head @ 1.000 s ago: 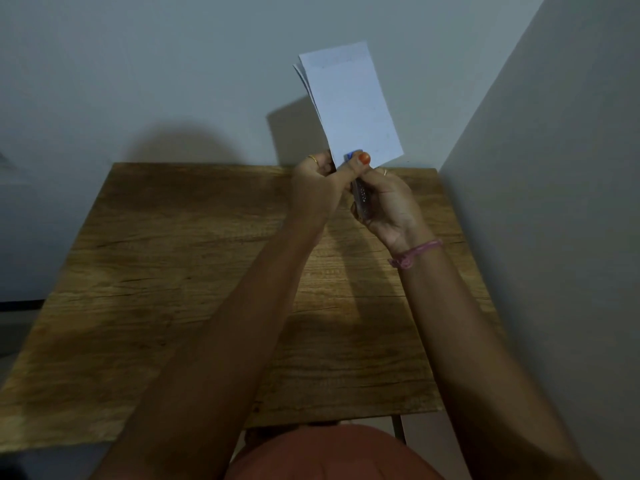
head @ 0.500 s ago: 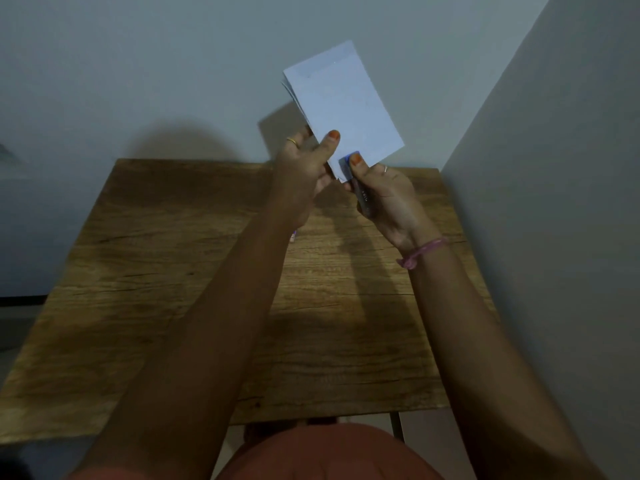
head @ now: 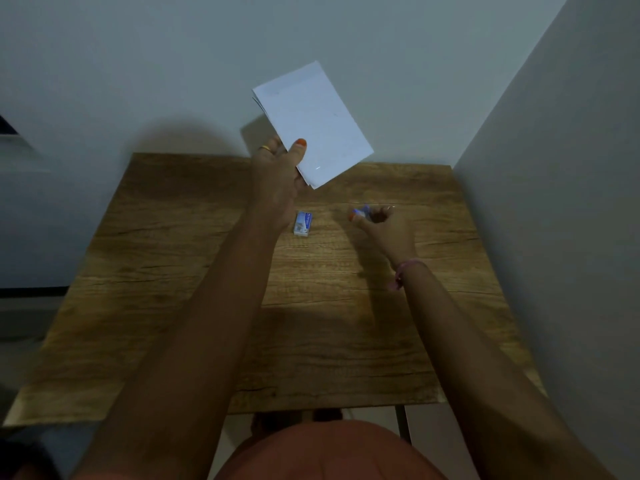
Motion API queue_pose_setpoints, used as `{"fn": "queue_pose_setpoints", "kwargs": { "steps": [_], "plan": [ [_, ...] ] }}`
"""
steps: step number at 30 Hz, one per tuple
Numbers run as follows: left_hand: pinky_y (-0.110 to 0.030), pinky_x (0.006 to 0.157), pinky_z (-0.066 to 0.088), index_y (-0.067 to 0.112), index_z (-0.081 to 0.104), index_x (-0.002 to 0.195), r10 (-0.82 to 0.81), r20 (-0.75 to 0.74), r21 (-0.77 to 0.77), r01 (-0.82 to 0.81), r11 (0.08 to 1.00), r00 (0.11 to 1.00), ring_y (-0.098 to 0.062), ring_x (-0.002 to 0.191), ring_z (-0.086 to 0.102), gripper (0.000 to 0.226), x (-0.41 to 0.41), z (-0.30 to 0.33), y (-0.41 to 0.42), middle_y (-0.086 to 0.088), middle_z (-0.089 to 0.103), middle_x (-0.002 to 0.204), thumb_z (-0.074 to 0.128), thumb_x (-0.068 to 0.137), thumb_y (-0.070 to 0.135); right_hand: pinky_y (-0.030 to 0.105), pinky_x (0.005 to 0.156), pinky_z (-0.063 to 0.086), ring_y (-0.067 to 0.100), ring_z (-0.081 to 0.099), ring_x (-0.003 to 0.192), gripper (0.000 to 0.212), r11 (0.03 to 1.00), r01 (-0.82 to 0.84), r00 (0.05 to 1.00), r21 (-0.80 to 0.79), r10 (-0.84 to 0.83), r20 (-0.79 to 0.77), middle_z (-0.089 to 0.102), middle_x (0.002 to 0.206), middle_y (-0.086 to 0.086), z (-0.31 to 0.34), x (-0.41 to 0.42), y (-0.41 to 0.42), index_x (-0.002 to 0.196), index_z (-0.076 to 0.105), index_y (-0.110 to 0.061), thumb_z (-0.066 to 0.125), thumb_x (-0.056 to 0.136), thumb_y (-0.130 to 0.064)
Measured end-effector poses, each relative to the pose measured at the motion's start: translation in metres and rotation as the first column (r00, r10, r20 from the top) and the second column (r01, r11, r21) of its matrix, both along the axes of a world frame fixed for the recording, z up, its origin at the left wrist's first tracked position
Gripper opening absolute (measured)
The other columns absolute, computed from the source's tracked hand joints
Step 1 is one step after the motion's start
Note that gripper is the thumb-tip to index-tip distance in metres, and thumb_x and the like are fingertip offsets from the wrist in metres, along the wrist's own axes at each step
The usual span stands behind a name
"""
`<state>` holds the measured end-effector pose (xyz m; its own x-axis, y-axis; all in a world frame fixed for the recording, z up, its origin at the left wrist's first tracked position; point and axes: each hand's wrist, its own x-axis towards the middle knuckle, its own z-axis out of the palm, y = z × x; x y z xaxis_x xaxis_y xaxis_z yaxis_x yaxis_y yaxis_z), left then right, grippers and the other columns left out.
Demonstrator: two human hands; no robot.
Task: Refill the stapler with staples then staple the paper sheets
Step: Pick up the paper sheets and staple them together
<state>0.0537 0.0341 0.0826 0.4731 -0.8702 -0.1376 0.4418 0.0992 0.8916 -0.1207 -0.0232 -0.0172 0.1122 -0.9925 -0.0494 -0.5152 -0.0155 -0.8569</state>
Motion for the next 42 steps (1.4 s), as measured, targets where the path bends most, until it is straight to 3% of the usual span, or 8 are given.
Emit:
{"fn": "queue_pose_setpoints", "kwargs": {
  "steps": [6,12,17,20,22,29,37,42],
  "plan": [
    [-0.039,0.085,0.057,0.009,0.057,0.117,-0.048,0.007,0.027,0.048,0.998,0.999,-0.023,0.110,0.064,0.022,0.011,-0.012,0.008,-0.009,0.065,0.121,0.054,0.095,0.007,0.023,0.057,0.038,0.014,0.057,0.080,0.045,1.000,0.010,0.886,-0.013,-0.015,-0.464,0.067,0.101,0.005,-0.023,0.022,0.001,0.109,0.066,-0.014,0.071,0.080,-0.048],
    [-0.034,0.079,0.058,0.009,0.056,0.123,-0.101,0.054,0.048,0.098,0.994,0.993,-0.021,0.109,0.064,0.027,0.020,-0.019,0.012,-0.007,0.065,0.121,0.053,0.096,0.008,0.029,0.069,0.046,0.017,0.058,0.086,0.048,0.998,-0.047,0.880,0.040,0.060,-0.471,0.067,0.104,0.007,-0.024,0.018,0.004,0.108,0.065,-0.010,0.072,0.079,-0.047],
    [-0.028,0.073,0.058,0.011,0.057,0.119,-0.179,0.095,0.037,0.176,0.984,0.979,-0.015,0.100,0.067,0.024,0.029,-0.019,0.013,0.000,0.069,0.110,0.052,0.096,0.008,0.019,0.062,0.046,0.010,0.059,0.078,0.032,0.993,0.044,0.998,0.107,-0.039,-0.049,0.063,0.090,0.000,0.022,0.010,-0.005,0.104,0.062,-0.013,0.069,0.084,-0.038],
    [-0.027,0.072,0.058,0.008,0.054,0.122,-0.213,0.142,0.051,0.207,0.977,0.967,-0.016,0.101,0.066,0.026,0.032,-0.018,0.014,0.000,0.068,0.109,0.052,0.096,0.008,0.022,0.062,0.049,0.015,0.062,0.078,0.036,0.967,-0.099,0.918,0.237,-0.003,0.396,0.073,0.093,0.005,0.069,0.006,-0.005,0.105,0.069,-0.008,0.065,0.088,-0.039],
    [-0.029,0.074,0.059,0.009,0.053,0.122,-0.259,0.179,0.055,0.254,0.966,0.949,-0.016,0.102,0.066,0.025,0.034,-0.016,0.015,0.000,0.068,0.109,0.051,0.096,0.009,0.022,0.062,0.051,0.011,0.062,0.071,0.044,0.938,-0.258,0.852,0.233,0.107,0.513,0.074,0.093,0.008,0.093,0.005,-0.004,0.109,0.070,-0.007,0.070,0.083,-0.044],
    [-0.029,0.068,0.059,0.018,0.062,0.102,-0.353,0.261,0.086,0.343,0.935,0.898,-0.013,0.088,0.072,0.016,0.040,-0.007,0.018,0.006,0.074,0.094,0.060,0.090,0.007,0.026,0.063,0.054,0.020,0.059,0.071,0.017,0.915,-0.371,0.850,0.157,0.267,0.454,0.074,0.093,0.009,0.113,0.013,-0.007,0.100,0.074,-0.012,0.072,0.084,-0.017],
    [-0.023,0.055,0.056,0.013,0.068,0.103,-0.497,0.309,0.161,0.470,0.868,0.811,-0.018,0.084,0.073,0.017,0.055,0.004,0.011,-0.002,0.076,0.096,0.064,0.087,0.009,0.034,0.076,0.060,0.022,0.073,0.088,0.028,0.868,-0.465,0.788,0.172,0.318,0.526,0.074,0.105,0.010,0.113,0.002,-0.010,0.110,0.070,-0.017,0.072,0.083,-0.010],
    [-0.020,0.057,0.057,0.014,0.074,0.092,-0.567,0.235,0.136,0.551,0.824,0.790,-0.013,0.077,0.073,0.020,0.062,0.003,0.010,-0.001,0.076,0.090,0.061,0.086,0.002,0.020,0.061,0.057,0.010,0.073,0.076,0.027,0.825,-0.548,0.731,0.141,0.390,0.560,0.077,0.085,-0.001,0.115,0.000,-0.005,0.081,0.078,-0.023,0.062,0.089,-0.002]
  ]
}}
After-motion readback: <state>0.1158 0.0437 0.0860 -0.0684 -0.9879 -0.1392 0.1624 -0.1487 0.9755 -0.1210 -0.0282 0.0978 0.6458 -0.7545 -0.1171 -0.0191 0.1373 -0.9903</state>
